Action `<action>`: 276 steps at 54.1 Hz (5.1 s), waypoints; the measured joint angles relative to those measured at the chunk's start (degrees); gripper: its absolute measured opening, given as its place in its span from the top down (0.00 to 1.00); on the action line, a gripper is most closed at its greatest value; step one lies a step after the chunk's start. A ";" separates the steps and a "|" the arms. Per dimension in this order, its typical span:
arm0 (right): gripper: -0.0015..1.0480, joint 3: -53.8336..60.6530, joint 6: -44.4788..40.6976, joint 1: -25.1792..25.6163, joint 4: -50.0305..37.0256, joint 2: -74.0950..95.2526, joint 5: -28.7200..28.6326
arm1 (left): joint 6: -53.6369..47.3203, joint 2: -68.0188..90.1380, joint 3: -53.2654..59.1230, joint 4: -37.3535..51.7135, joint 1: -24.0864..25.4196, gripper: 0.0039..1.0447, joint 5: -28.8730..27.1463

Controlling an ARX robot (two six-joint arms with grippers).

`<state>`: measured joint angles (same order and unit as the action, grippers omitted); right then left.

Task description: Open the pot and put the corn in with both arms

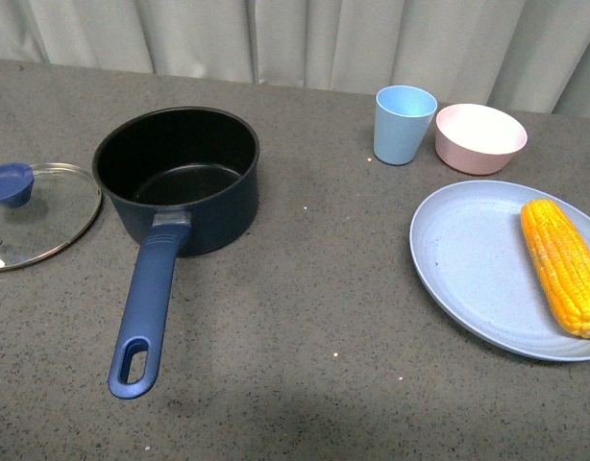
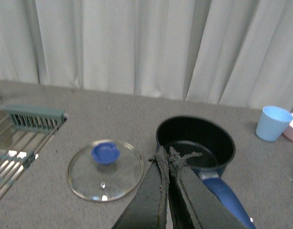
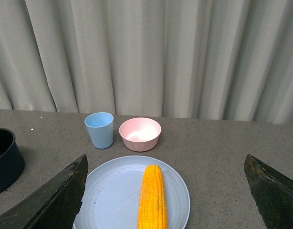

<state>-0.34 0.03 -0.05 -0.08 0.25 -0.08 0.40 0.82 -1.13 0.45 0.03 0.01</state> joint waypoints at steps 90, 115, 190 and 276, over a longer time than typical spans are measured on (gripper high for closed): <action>0.43 -47.56 6.95 -5.29 -11.78 117.39 7.96 | -0.13 -0.57 0.00 -0.33 -0.02 0.06 -0.02; 0.75 -48.24 12.72 -5.46 -8.87 108.19 -5.20 | -0.13 -0.57 0.00 -0.33 -0.02 0.06 0.00; 0.28 -98.64 37.24 -34.27 0.22 137.04 -16.94 | -0.13 -0.59 0.00 -0.33 -0.02 0.06 -0.02; 0.99 -3.91 0.04 -8.55 -55.15 60.22 8.44 | -0.13 -0.61 0.00 -0.33 -0.02 0.06 -0.02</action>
<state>-4.25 0.08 -8.60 -55.22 60.47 8.36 0.27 0.21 -1.13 0.12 0.01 -0.01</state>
